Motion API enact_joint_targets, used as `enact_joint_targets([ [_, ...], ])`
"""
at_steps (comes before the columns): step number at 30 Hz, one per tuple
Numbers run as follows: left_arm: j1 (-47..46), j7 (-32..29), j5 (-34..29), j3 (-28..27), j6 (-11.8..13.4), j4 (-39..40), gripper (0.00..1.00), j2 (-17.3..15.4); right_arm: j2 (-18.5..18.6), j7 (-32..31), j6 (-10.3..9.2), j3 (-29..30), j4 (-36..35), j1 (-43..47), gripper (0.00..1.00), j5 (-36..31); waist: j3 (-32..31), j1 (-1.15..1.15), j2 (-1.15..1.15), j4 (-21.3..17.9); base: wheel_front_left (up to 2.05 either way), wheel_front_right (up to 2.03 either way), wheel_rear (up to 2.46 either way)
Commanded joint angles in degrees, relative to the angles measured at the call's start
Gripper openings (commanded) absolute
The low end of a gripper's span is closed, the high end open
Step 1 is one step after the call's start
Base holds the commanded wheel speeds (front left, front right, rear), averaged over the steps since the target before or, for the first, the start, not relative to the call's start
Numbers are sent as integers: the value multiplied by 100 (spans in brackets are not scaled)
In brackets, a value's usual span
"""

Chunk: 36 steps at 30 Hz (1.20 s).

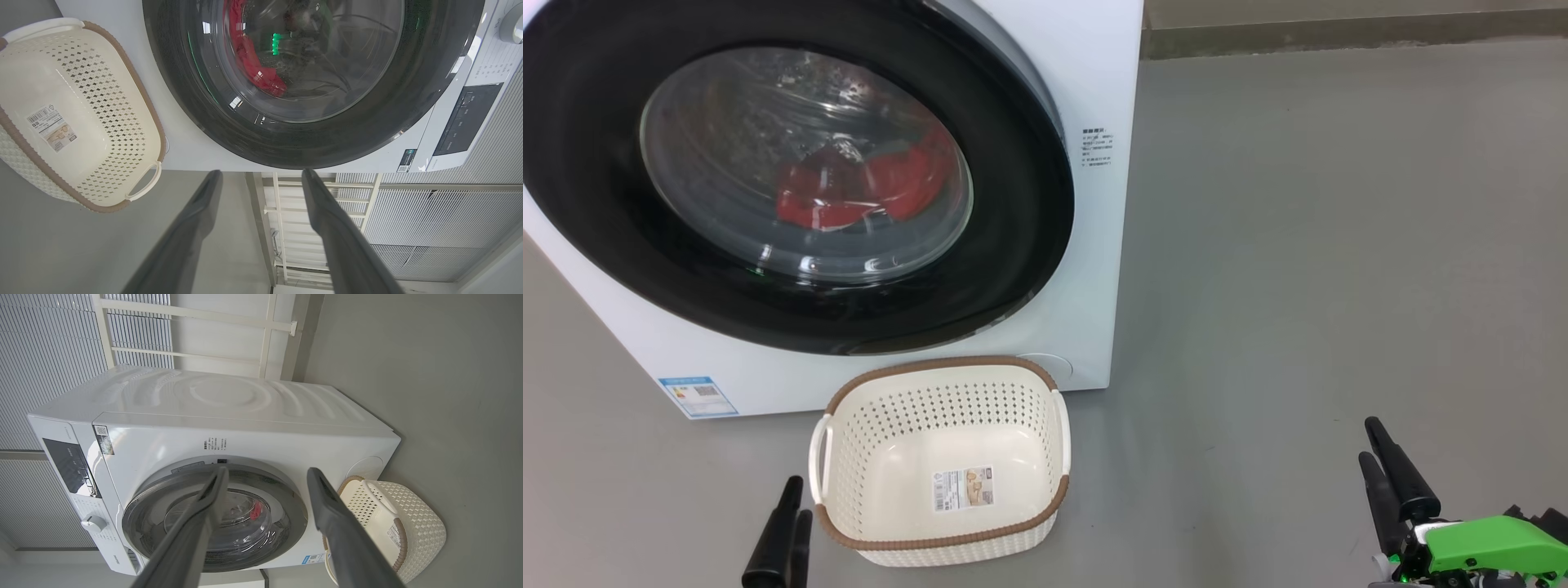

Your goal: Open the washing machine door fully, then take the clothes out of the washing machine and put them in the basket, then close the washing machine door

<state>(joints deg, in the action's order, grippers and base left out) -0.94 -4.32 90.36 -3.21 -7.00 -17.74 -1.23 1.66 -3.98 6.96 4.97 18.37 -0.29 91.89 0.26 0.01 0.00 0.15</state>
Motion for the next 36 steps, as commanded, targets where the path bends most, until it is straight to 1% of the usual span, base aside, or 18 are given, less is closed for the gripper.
enact_joint_targets([
  [1, -82, 79, -121, -7, -7, 196, 100, -97, 119, 58, 10, -39, -186, -86, 100, -121, 2, 0, 0, 3, 0, 0, 0],
  [12, -32, 247, -786, 31, -10, 256, 100, -113, 222, 230, 14, -210, -188, -64, 100, -722, 10, -1, 0, 13, 0, 0, 0],
  [18, -25, 348, -1258, 46, -13, 264, 100, -104, 270, 329, 16, -326, -204, -48, 100, -1088, 14, -1, 0, 20, 0, 0, 0],
  [26, 6, 482, -2011, 30, -16, 322, 100, -99, 365, 462, 19, -477, -204, -23, 100, -1570, 21, -1, 0, 33, 0, 0, 0],
  [29, 24, 549, -2388, 19, -17, 373, 100, -95, 428, 529, 21, -552, -194, -14, 100, -1870, 32, -1, 0, 40, 0, 0, 0],
  [36, 52, 667, -2973, 64, -20, 380, 100, -96, 517, 646, 24, -670, -113, 6, 100, -2501, 48, -1, 0, 56, 0, 0, 0],
])
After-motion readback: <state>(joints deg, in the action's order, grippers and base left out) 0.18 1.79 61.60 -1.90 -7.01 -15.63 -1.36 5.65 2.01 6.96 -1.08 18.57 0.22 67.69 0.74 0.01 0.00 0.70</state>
